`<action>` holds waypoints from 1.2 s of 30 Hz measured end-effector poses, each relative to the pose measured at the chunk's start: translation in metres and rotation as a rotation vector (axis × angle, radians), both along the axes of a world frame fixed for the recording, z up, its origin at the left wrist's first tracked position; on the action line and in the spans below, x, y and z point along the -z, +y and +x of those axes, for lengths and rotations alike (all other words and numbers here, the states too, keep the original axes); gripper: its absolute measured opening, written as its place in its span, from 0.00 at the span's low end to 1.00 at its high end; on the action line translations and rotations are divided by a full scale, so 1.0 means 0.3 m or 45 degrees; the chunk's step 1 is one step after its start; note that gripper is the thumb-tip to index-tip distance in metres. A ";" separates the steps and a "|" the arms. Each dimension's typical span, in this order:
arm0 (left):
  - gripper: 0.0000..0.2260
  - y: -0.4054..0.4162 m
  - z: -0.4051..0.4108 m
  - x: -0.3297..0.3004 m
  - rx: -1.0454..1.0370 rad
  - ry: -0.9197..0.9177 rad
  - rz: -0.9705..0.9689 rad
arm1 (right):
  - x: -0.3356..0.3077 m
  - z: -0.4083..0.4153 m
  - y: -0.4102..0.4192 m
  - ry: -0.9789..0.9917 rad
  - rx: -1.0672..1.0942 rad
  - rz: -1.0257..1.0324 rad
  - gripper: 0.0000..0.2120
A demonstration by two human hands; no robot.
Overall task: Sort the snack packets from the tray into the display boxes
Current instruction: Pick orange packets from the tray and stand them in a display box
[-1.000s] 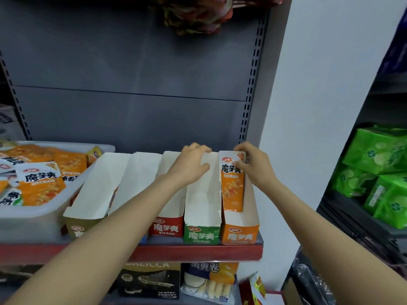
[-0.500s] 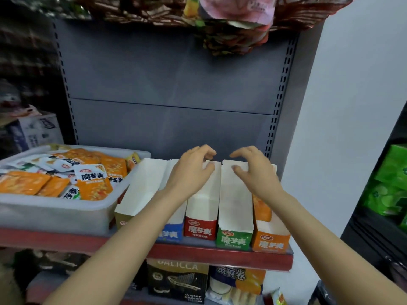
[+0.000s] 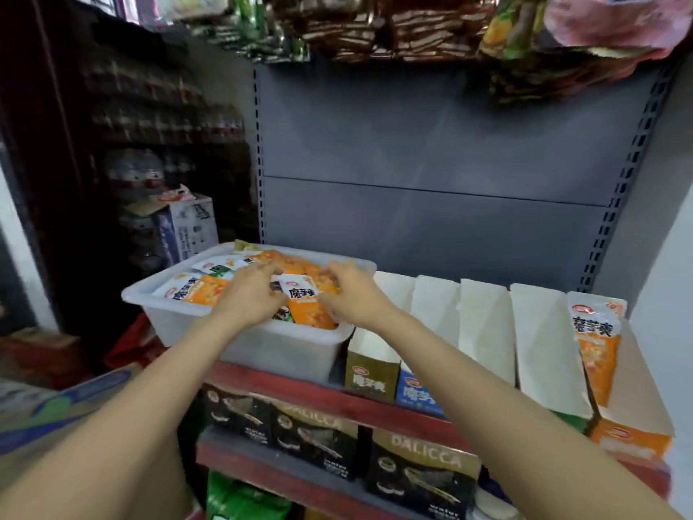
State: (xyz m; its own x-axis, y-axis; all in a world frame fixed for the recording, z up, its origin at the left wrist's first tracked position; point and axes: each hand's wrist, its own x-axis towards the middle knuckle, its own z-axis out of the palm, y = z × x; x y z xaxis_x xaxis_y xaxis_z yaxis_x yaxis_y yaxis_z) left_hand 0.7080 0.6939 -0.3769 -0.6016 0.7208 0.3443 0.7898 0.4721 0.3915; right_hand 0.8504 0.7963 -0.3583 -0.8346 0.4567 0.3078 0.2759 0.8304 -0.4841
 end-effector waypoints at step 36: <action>0.08 0.080 0.291 -0.116 0.522 -0.907 0.901 | -0.058 0.225 0.070 0.670 -0.001 -0.387 0.23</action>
State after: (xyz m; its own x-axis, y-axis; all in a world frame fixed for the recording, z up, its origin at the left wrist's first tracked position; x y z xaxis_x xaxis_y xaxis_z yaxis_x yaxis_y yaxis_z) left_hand 0.7953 0.7180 -0.3422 -0.5866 0.6875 0.4281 0.3195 -0.2892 0.9024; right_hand 0.9180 0.8174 -0.3407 -0.6062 0.5885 0.5350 -0.0652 0.6336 -0.7709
